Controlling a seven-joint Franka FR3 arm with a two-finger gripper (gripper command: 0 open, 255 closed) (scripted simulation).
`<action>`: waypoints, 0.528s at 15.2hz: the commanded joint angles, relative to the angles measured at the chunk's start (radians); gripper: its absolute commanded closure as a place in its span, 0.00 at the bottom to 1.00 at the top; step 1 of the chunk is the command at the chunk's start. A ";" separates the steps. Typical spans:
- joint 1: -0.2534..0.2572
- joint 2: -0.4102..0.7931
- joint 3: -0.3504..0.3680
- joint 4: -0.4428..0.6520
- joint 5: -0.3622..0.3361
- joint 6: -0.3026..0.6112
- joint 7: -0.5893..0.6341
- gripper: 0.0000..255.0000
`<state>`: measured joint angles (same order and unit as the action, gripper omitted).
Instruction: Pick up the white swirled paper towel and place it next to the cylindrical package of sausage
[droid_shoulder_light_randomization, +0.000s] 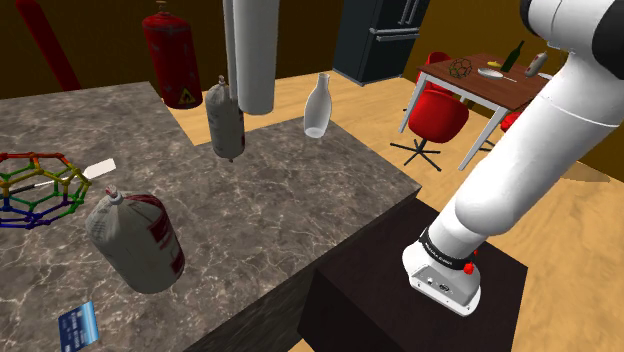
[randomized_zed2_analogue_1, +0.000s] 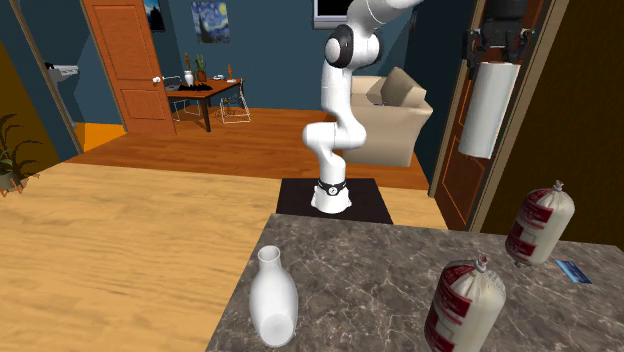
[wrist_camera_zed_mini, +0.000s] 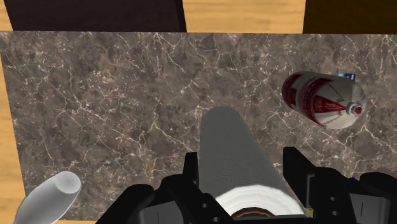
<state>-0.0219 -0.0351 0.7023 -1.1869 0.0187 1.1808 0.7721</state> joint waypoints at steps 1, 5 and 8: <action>0.062 0.121 0.072 0.122 -0.092 -0.031 0.098 1.00; 0.468 0.502 0.096 0.650 -0.447 -0.240 0.236 1.00; 0.280 0.356 0.113 0.345 -0.292 -0.079 0.234 1.00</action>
<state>0.2863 0.3416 0.8089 -0.7906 -0.2963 1.0684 1.0023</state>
